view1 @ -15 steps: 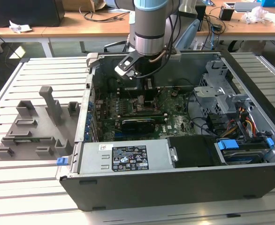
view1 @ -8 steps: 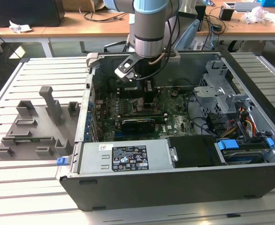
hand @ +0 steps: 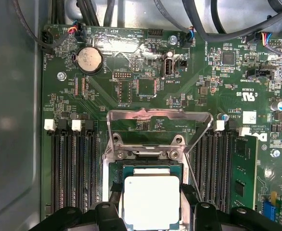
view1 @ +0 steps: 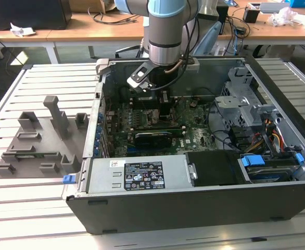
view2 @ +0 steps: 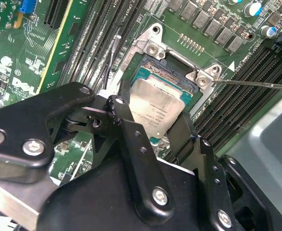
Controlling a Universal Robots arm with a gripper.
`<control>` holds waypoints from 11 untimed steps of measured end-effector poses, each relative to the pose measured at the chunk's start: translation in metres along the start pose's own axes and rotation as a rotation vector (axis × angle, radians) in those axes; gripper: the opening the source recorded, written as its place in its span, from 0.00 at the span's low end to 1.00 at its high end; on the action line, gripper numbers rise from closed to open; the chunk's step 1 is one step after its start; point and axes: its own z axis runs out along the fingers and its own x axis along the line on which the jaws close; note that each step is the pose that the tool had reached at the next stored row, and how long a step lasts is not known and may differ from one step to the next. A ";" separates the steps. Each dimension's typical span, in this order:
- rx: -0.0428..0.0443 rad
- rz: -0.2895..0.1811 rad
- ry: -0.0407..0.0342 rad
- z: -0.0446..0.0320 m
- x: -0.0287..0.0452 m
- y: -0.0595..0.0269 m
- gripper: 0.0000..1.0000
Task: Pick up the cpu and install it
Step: 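Place the cpu into insertion slot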
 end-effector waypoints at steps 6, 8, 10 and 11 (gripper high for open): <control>-0.0001 0.000 0.0001 0.0003 0.0000 0.0000 0.62; 0.0000 0.000 0.0000 0.0003 0.0000 0.0000 0.62; -0.0002 0.000 0.0004 0.0007 0.0001 -0.0005 0.62; -0.0002 0.000 0.0003 0.0013 0.0002 -0.0007 0.62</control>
